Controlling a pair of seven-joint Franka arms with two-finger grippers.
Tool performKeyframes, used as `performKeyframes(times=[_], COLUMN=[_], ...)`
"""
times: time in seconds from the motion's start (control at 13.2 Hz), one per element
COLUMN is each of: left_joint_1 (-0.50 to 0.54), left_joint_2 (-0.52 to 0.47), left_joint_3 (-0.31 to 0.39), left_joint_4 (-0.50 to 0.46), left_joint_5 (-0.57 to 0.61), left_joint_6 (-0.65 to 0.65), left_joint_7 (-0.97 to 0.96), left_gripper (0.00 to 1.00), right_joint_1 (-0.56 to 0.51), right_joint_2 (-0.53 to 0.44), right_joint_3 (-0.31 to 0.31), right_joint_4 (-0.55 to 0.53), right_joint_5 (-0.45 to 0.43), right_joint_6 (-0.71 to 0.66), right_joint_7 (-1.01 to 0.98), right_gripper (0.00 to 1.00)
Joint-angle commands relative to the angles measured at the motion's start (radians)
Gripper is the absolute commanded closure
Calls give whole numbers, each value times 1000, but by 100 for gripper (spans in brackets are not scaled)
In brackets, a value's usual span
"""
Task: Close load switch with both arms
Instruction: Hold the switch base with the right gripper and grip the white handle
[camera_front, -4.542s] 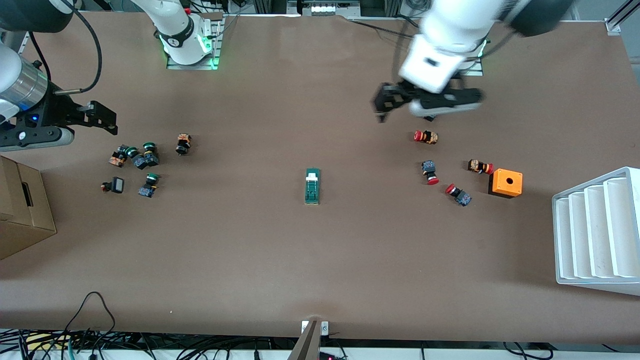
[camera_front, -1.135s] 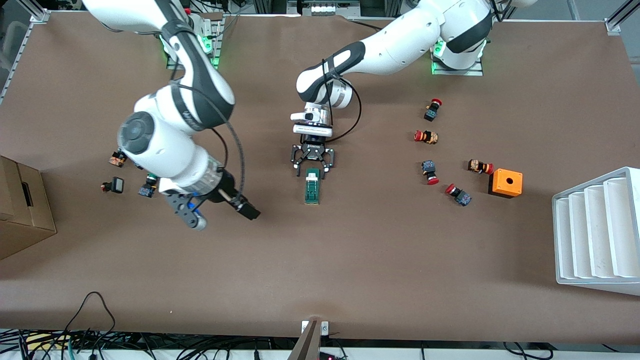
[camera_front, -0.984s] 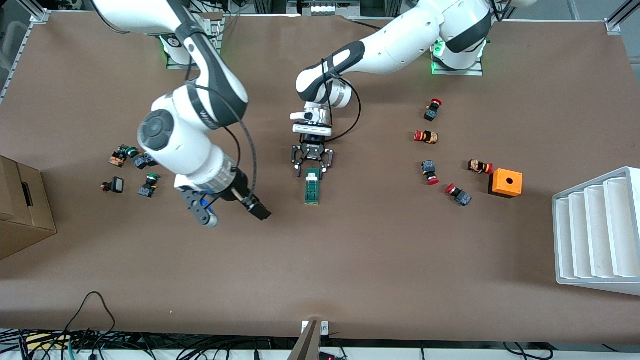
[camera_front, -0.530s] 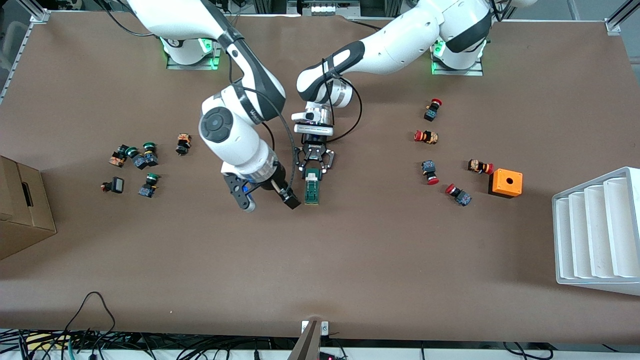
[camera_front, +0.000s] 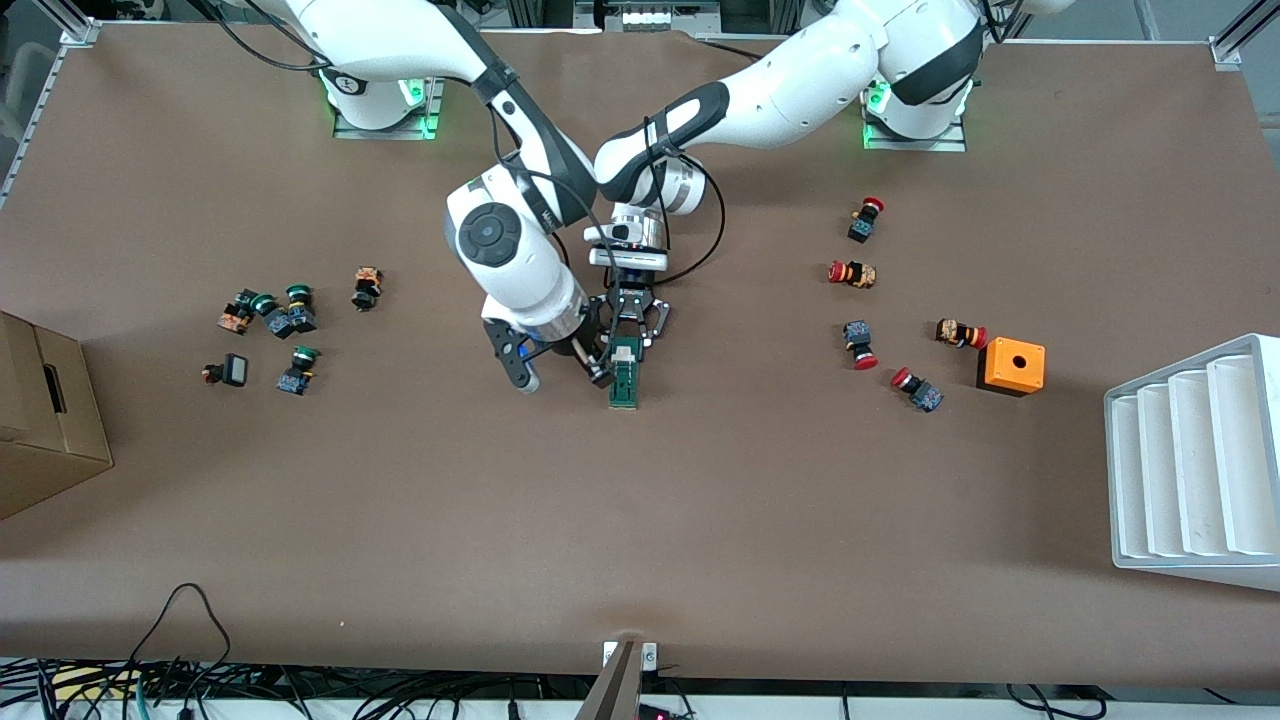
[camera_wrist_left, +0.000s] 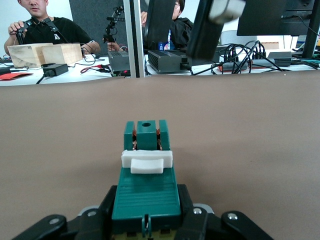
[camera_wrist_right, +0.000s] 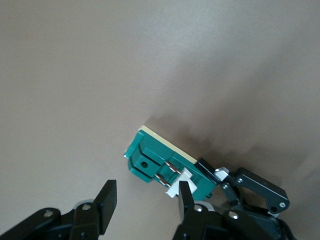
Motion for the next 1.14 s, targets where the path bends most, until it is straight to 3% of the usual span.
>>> performKeyframes(times=[0.0, 0.23, 0.53, 1.06], left_joint_1=[-8, -8, -11, -14], left_joint_2=[40, 40, 42, 45], left_joint_3=[23, 23, 25, 29], left_joint_4=[42, 44, 44, 42], left_joint_5=[38, 38, 38, 38], left_joint_6=[46, 46, 46, 46], left_joint_7=[-4, -4, -6, -16], left_gripper=[51, 51, 51, 51], right_joint_1=[9, 35, 47, 64], right_joint_2=[-10, 28, 61, 91], right_joint_3=[7, 15, 15, 27], right_joint_4=[-64, -61, -56, -55], right_joint_5=[-40, -64, -161, -213], right_joint_6=[72, 123, 149, 174], right_joint_7=[60, 112, 220, 296], right_gripper=[46, 47, 47, 49])
